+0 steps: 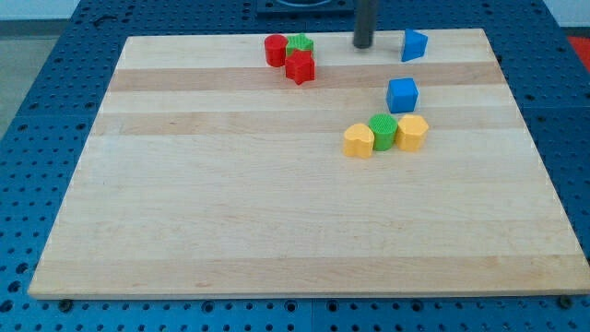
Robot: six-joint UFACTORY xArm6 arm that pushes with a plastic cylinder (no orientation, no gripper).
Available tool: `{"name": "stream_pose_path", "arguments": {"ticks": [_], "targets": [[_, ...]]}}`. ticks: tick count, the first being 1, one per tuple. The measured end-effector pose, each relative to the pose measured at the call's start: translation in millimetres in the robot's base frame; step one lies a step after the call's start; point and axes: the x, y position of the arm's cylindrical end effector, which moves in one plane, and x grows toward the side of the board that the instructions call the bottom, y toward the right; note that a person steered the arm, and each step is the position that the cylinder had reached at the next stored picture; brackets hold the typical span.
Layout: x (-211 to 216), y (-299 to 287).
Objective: Push green star along with red star towards center
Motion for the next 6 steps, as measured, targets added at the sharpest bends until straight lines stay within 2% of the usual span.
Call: {"name": "stream_pose_path", "arguments": {"ticks": [1,2,4,6], "targets": [[-7.8,-63.8],[-5.0,-101.0],[37.2,-108.7],[115.8,-142.1]]}}
